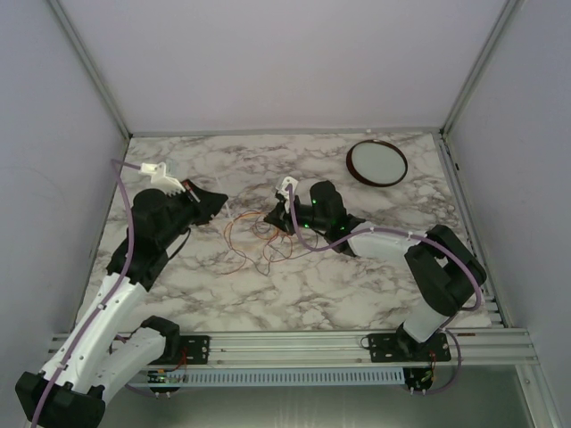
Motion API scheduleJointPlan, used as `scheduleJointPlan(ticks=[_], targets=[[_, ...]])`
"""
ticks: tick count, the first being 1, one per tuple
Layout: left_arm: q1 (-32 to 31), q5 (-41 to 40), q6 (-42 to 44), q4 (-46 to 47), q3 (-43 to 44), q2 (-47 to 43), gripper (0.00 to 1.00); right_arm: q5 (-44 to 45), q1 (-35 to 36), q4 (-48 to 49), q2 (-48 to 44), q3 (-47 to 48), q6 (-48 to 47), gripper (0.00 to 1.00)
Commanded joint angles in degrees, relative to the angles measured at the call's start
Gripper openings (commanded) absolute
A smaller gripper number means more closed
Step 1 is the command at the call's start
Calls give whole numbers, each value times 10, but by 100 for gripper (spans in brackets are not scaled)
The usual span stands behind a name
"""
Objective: Zip-tie the wires
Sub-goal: Adjust the cable at the center of the board.
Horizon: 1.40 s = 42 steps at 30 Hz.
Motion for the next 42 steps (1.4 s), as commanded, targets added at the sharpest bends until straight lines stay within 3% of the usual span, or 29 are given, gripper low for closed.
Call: scheduleJointPlan(ticks=[1, 8, 10, 13, 23, 34, 42], targets=[[3, 6, 11, -3, 22, -3, 0, -22, -5, 15, -6, 21, 9, 7], [4, 23, 19, 1, 22, 7, 0, -83, -6, 30, -25, 12, 8, 45], [4, 22, 24, -1, 25, 8, 0, -86, -8, 31, -37, 3, 0, 52], [4, 22, 31, -11, 32, 9, 0, -94, -19, 42, -56, -13, -2, 55], [4, 30, 43, -22, 43, 11, 0, -148, -43, 109, -91, -65, -20, 55], [4, 39, 43, -19, 46, 17, 0, -219, -29, 158, -27, -26, 34, 29], [3, 43, 42, -15, 44, 17, 0, -231, -11, 168, 13, -8, 40, 25]])
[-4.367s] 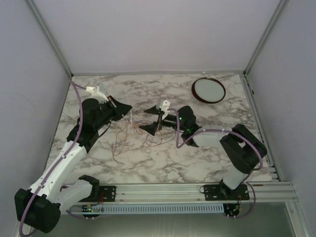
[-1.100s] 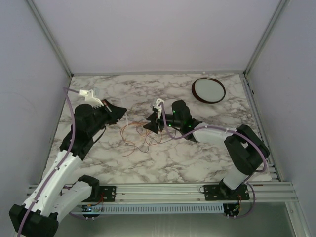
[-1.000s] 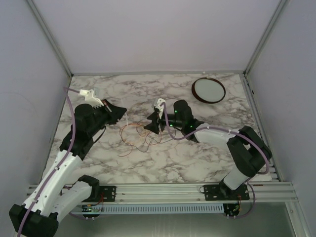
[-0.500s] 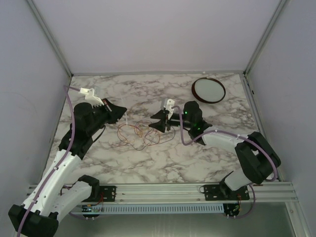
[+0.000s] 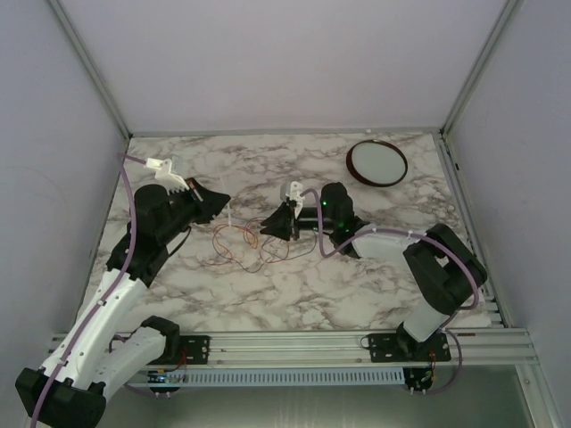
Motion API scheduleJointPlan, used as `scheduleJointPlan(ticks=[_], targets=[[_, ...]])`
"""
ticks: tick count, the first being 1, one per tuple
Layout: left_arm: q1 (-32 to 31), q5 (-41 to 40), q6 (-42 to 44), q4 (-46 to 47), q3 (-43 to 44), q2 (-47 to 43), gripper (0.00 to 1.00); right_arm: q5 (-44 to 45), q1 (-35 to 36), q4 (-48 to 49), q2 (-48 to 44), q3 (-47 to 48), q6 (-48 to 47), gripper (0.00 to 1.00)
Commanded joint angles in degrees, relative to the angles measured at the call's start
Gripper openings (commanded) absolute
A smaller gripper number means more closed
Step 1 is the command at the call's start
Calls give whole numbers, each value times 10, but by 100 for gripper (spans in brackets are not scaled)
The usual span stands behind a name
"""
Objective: Zip-tie the wires
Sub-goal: Adjust the cable at the center of the board.
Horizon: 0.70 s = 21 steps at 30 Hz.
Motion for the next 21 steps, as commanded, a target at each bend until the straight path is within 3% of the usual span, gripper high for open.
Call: scheduleJointPlan(ticks=[1, 21], targets=[[3, 12, 5, 4, 19, 1, 0, -32, 15, 35, 21, 34, 6, 24], [3, 15, -1, 7, 17, -5, 0, -30, 36, 29, 52, 47, -12, 10]])
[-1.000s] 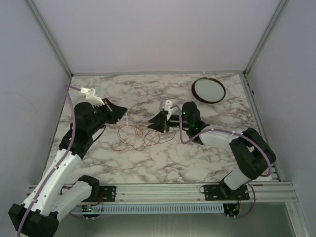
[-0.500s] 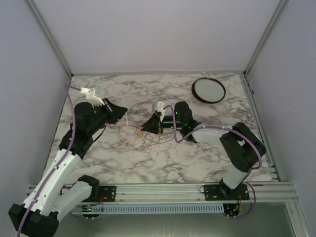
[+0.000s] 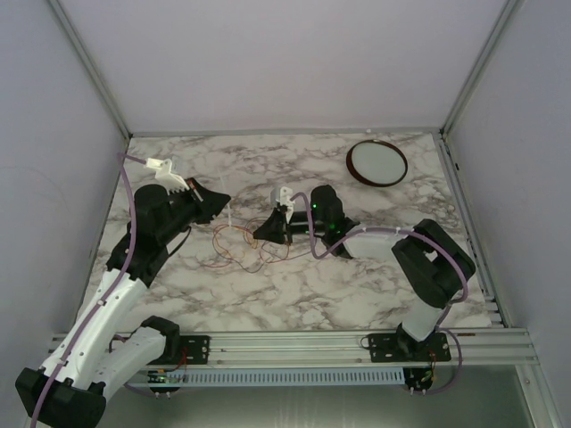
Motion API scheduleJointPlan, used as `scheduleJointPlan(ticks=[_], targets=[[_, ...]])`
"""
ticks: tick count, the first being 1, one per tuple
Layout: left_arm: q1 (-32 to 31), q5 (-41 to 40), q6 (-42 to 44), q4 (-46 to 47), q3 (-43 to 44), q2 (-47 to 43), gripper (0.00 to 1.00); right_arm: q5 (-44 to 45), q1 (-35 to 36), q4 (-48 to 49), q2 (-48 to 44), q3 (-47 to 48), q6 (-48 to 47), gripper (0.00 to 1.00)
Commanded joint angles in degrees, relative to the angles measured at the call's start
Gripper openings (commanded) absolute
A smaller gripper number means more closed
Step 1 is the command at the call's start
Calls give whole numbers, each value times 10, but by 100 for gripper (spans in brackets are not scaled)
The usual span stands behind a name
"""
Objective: Zip-tie the wires
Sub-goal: Adjust the cable at the center of the board.
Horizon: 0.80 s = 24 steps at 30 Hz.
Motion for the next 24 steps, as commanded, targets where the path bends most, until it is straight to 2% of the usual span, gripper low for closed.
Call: scheduleJointPlan(ticks=[1, 3, 10, 18, 24], targets=[[3, 12, 0, 7, 15, -5, 0, -13, 7, 24, 7, 26, -13, 6], [3, 10, 0, 6, 15, -6, 0, -11, 7, 23, 4, 24, -14, 0], [3, -4, -3, -4, 22, -13, 0, 15, -6, 10, -32, -14, -15, 0], [3, -1, 2, -12, 27, -17, 0, 64, -41, -84, -85, -49, -36, 0], [4, -7, 1, -12, 20, -18, 0, 82, -56, -90, -113, -68, -29, 0]])
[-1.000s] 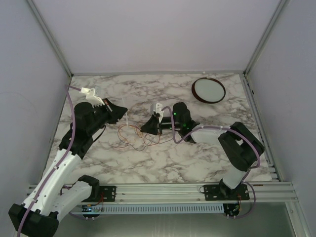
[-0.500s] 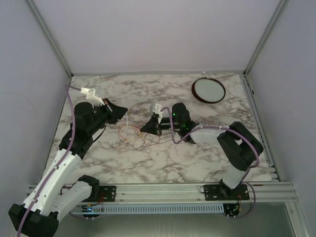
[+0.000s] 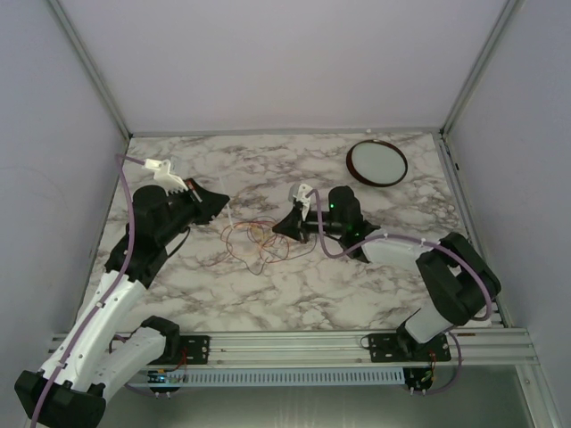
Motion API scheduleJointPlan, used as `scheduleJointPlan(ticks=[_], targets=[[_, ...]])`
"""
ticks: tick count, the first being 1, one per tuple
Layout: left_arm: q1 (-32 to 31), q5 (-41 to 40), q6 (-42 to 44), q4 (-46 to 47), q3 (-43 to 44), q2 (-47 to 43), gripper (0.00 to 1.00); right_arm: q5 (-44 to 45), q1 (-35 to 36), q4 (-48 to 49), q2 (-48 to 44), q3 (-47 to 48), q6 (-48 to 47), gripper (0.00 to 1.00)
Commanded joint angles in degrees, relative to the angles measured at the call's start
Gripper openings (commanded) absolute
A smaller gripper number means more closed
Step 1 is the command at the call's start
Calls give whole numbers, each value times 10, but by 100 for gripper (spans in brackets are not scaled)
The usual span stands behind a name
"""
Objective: Zip-tie the wires
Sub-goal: Adjust the cable at the center of the board.
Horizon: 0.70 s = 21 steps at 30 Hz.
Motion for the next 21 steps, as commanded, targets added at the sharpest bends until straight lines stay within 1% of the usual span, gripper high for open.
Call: scheduleJointPlan(ticks=[1, 15, 19, 21], targets=[[4, -5, 2, -5, 20, -12, 0, 17, -12, -11, -30, -15, -8, 0], [10, -10, 2, -7, 17, -15, 0, 64, -36, 19, -73, -61, 38, 0], [10, -7, 1, -5, 16, -16, 0, 52, -39, 65, -82, -72, 71, 0], [10, -5, -2, -1, 13, -15, 0, 37, -36, 104, -82, -71, 95, 0]])
